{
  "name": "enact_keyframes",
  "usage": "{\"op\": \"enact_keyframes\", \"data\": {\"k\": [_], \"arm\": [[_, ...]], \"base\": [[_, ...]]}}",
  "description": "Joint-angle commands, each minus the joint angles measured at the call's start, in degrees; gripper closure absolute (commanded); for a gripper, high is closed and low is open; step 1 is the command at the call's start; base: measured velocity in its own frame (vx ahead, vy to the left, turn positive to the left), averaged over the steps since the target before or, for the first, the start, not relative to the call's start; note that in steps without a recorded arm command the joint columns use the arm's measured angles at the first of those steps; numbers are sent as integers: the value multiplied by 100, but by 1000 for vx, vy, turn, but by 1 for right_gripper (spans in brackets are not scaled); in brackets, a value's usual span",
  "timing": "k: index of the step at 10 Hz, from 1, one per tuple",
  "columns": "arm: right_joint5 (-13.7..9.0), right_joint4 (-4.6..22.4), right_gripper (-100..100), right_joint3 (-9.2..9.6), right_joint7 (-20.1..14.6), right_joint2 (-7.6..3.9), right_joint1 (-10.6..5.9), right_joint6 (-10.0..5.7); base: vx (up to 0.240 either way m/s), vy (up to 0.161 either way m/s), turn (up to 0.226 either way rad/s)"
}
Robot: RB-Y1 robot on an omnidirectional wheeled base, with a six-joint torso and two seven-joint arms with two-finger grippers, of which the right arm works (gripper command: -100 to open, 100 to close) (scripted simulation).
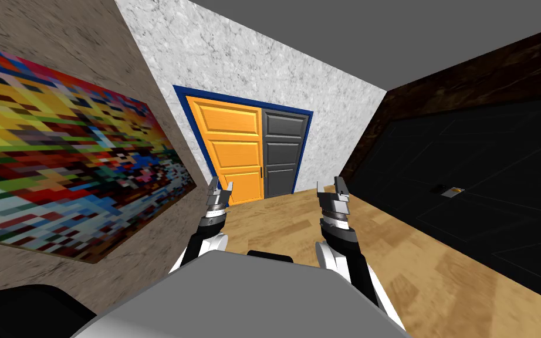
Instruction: Pull the door open
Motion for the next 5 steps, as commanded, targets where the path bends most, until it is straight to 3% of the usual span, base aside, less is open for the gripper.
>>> {"op": "enact_keyframes", "data": {"k": [1, 5], "arm": [[-86, 204, -100, 27, -187, -75, -57, -44], [-265, 631, -100, 84, -580, -213, -177, -136]], "base": [[45, 12, 79], [85, 29, 54]]}}
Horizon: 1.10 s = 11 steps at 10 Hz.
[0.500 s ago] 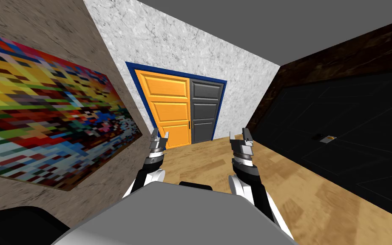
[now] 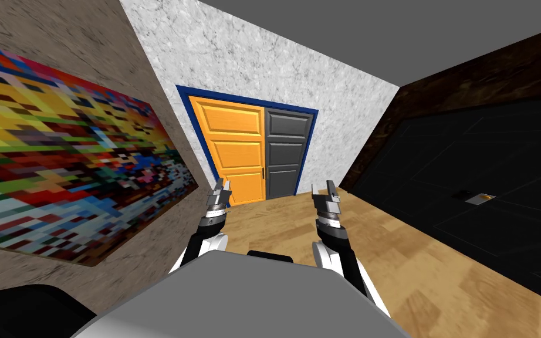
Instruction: Pull the door open
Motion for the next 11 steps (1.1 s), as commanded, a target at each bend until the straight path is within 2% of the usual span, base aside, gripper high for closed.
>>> {"op": "enact_keyframes", "data": {"k": [1, 7, 11], "arm": [[-85, 192, -100, 4, -189, -62, -90, -12], [-411, 967, -100, 108, -902, -279, -309, -179], [-680, 1607, -100, 193, -1491, -439, -491, -317]], "base": [[78, 19, 49], [79, 22, 63], [103, 37, 78]]}}
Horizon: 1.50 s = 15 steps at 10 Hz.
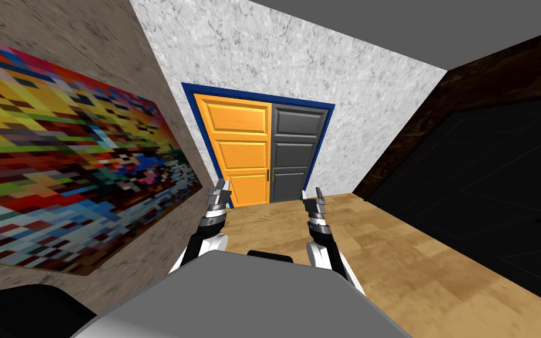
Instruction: Pull the door open
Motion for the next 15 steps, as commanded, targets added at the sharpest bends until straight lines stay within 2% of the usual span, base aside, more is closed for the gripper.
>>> {"op": "enact_keyframes", "data": {"k": [1, 3, 4, 8, 9, 12, 13, 15], "arm": [[-122, 286, -100, 19, -275, -70, -114, -54], [-271, 643, -100, 67, -600, -152, -215, -130], [-271, 647, -100, 67, -600, -152, -215, -130], [-580, 1330, -100, 165, -1259, -317, -428, -289], [-580, 1382, -100, 165, -1278, -317, -428, -289], [-821, 1899, -100, 241, -1780, -439, -594, -412], [-821, 1952, -100, 241, -1804, -439, -594, -412], [-984, 2338, -100, 292, -2160, -520, -707, -496]], "base": [[102, 21, 64], [102, 37, 90], [69, 24, 29], [86, 25, 84], [72, 22, 25], [81, 23, 87], [67, 9, 25], [81, 27, 82]]}}
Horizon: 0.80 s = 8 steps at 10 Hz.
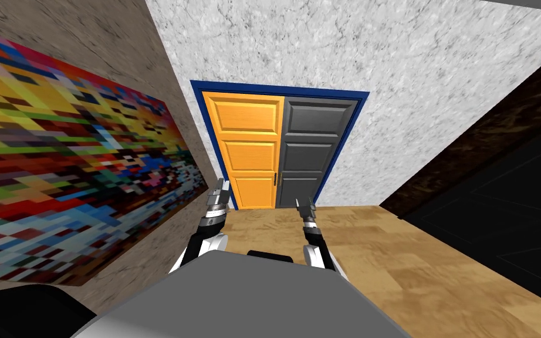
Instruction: Pull the door open
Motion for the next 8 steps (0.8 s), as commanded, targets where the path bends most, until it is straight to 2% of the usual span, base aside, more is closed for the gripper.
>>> {"op": "enact_keyframes", "data": {"k": [1, 3, 4, 6, 7, 8], "arm": [[-130, 286, -100, 44, -286, -57, -84, -54], [-293, 614, -100, 96, -613, -135, -199, -137], [-293, 673, -100, 96, -656, -135, -199, -137], [-456, 1023, -100, 147, -993, -212, -314, -221], [-456, 1058, -100, 147, -1013, -212, -314, -221], [-536, 1246, -100, 172, -1187, -249, -371, -261]], "base": [[95, 23, 121], [108, 30, 80], [78, 25, 31], [66, 14, 85], [67, 9, 32], [63, 15, 45]]}}
